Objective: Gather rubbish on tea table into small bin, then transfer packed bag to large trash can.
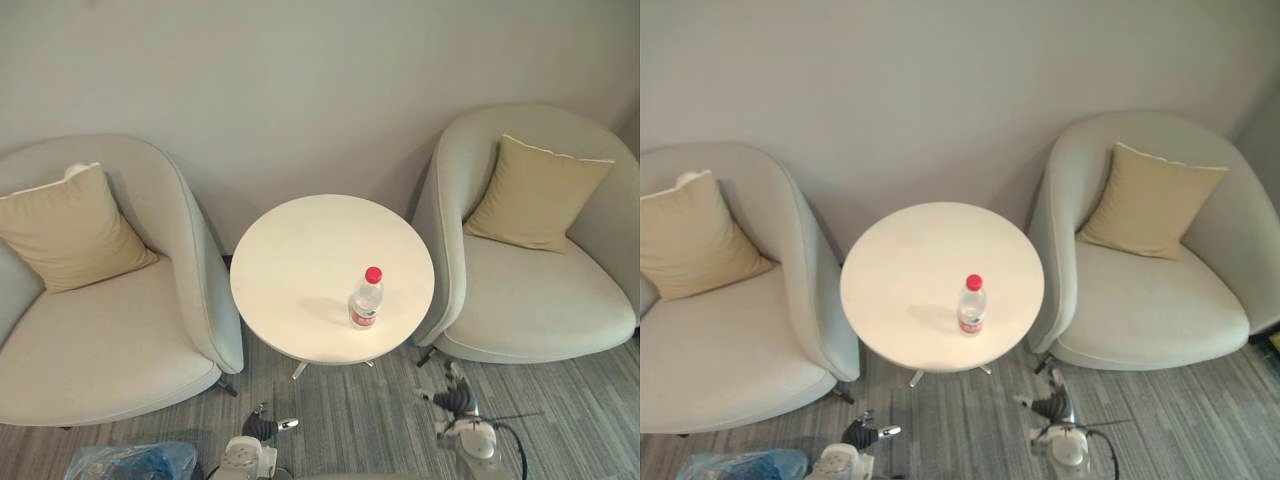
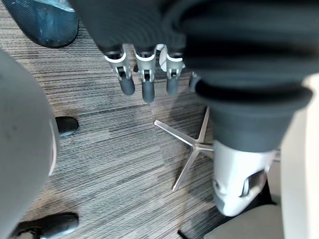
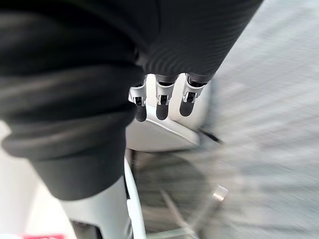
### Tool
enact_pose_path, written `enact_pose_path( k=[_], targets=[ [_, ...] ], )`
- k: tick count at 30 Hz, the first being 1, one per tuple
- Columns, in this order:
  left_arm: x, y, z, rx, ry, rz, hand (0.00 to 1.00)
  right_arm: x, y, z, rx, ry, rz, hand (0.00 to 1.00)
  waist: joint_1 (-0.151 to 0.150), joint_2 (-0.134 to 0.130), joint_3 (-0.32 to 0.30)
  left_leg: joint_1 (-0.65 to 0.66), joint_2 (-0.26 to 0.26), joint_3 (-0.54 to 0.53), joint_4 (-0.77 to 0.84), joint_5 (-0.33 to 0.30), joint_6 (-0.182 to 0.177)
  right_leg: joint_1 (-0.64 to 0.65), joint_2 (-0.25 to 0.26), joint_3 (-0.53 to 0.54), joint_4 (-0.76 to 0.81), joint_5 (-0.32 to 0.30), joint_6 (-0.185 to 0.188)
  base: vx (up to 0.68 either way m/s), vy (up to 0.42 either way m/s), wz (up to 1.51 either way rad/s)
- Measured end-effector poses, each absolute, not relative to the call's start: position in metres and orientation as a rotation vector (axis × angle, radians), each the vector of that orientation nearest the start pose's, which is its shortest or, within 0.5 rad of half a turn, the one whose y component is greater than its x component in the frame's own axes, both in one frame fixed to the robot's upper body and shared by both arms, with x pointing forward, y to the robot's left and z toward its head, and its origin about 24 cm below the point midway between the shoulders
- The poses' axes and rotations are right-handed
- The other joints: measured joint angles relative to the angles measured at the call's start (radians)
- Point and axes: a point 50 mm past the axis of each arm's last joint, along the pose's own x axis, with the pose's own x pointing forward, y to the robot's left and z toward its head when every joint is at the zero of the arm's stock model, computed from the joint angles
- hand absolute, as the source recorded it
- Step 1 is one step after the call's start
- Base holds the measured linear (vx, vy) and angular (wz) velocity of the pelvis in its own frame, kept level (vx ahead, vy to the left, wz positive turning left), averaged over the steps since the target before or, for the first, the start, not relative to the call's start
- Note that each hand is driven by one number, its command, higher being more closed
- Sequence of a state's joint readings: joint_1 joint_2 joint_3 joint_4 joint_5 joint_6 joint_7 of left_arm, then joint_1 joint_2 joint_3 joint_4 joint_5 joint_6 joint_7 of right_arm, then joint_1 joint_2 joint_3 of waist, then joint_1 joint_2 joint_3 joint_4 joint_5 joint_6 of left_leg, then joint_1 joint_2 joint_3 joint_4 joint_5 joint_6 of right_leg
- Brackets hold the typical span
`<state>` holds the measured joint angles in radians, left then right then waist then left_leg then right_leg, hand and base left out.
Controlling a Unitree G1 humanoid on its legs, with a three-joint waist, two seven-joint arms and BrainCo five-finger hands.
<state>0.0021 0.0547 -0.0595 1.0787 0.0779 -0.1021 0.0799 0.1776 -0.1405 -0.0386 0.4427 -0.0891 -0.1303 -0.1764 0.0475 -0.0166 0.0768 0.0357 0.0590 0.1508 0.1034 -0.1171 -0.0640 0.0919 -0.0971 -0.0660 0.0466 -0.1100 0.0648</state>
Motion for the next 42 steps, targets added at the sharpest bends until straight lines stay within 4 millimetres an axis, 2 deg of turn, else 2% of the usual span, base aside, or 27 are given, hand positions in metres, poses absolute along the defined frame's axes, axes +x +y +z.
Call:
enact_pose_path(
  k=[4, 10, 23, 29, 34, 39, 42],
  targets=[
    [0.126, 0.170, -0.155, 0.204, 0.985, -0.009, 0.00, 0.184, -0.212, -0.062, -0.302, 0.402, -0.217, 0.00, 0.000, -0.002, -0.001, -0.006, -0.009, -0.006, -0.022, 0.015, 0.008, -0.010, -0.004, 0.007, -0.019, 0.016, 0.002, -0.03, 0.011, -0.04],
    [0.121, 0.179, -0.156, 0.251, 0.998, -0.042, 0.00, 0.195, -0.221, -0.053, -0.406, 0.358, -0.189, 0.00, 0.001, 0.001, 0.000, -0.032, -0.020, -0.055, -0.031, 0.037, 0.011, -0.022, -0.010, -0.023, -0.019, 0.021, 0.005, -0.05, -0.002, 0.16],
    [0.128, 0.178, -0.152, 0.243, 0.958, -0.040, 0.00, 0.236, -0.227, -0.028, -0.453, 0.247, -0.213, 0.00, 0.011, 0.013, 0.039, -0.039, -0.033, -0.138, -0.089, 0.088, 0.009, -0.020, -0.013, -0.088, -0.019, 0.021, 0.005, -0.03, -0.015, 0.16],
    [0.129, 0.181, -0.151, 0.221, 0.953, -0.010, 0.00, 0.251, -0.222, -0.027, -0.442, 0.245, -0.194, 0.00, 0.012, 0.017, 0.055, -0.064, -0.041, -0.175, -0.085, 0.092, 0.010, -0.022, -0.016, -0.120, -0.024, 0.021, 0.005, 0.00, -0.004, 0.19],
    [0.136, 0.181, -0.148, 0.206, 0.921, 0.002, 0.00, 0.271, -0.218, -0.012, -0.412, 0.190, -0.197, 0.00, 0.018, 0.030, 0.097, -0.090, -0.050, -0.203, -0.082, 0.098, 0.012, -0.026, -0.022, -0.146, -0.025, 0.021, 0.005, -0.01, -0.001, 0.17],
    [0.141, 0.181, -0.145, 0.192, 0.902, 0.012, 0.00, 0.283, -0.216, -0.003, -0.395, 0.160, -0.205, 0.00, 0.022, 0.034, 0.118, -0.126, -0.058, -0.226, -0.061, 0.098, 0.013, -0.042, -0.027, -0.151, -0.017, 0.021, 0.005, 0.00, 0.016, 0.17],
    [0.147, 0.180, -0.143, 0.188, 0.884, 0.012, 0.00, 0.294, -0.208, 0.007, -0.405, 0.117, -0.180, 0.00, 0.033, 0.040, 0.138, -0.146, -0.062, -0.243, -0.050, 0.098, 0.013, -0.051, -0.028, -0.156, -0.015, 0.021, 0.005, -0.02, 0.006, 0.14]
  ],
)
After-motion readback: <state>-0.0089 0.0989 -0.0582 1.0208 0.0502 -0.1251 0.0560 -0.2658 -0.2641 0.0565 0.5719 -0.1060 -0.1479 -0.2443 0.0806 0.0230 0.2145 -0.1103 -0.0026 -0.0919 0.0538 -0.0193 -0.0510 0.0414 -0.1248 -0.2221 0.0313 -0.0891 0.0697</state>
